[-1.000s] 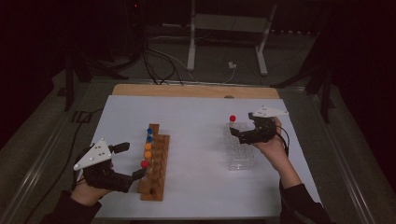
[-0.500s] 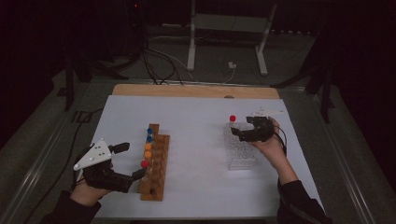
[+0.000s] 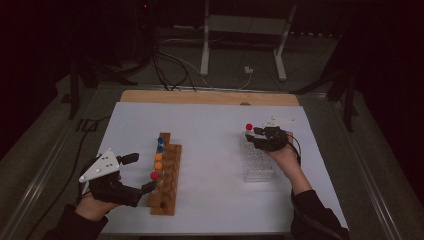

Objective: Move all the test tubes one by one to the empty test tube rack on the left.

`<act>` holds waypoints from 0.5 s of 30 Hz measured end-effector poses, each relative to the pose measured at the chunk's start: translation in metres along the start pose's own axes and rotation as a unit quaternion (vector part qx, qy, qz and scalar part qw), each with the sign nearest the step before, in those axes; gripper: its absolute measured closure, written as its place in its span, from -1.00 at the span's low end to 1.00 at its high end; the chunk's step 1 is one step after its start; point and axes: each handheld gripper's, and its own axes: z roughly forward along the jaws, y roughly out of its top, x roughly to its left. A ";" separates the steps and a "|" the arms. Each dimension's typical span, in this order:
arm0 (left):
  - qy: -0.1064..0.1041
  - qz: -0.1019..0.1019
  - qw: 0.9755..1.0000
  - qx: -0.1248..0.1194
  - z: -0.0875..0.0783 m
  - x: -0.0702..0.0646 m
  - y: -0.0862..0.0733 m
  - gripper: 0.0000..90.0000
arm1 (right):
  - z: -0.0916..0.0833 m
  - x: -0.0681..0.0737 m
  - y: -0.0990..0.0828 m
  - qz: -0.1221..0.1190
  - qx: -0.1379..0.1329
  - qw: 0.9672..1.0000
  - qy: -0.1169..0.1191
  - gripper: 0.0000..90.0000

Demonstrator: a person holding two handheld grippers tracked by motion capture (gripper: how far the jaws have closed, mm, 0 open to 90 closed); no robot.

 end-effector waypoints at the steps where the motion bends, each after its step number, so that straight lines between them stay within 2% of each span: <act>1: 0.001 0.001 1.000 0.001 0.000 0.000 0.000 -0.98 | 0.001 0.000 0.001 0.000 0.001 1.000 0.002 0.26; 4: 0.000 0.001 1.000 0.001 0.000 -0.001 0.000 -0.98 | 0.003 0.000 0.003 -0.002 0.007 1.000 0.012 0.36; 13: 0.001 0.002 1.000 0.002 0.000 0.000 0.000 -0.98 | 0.008 0.000 0.005 0.002 0.013 1.000 0.017 0.64; 15: 0.000 0.003 1.000 0.003 0.001 -0.001 0.000 -0.98 | 0.009 0.002 0.006 0.001 0.013 1.000 0.017 0.65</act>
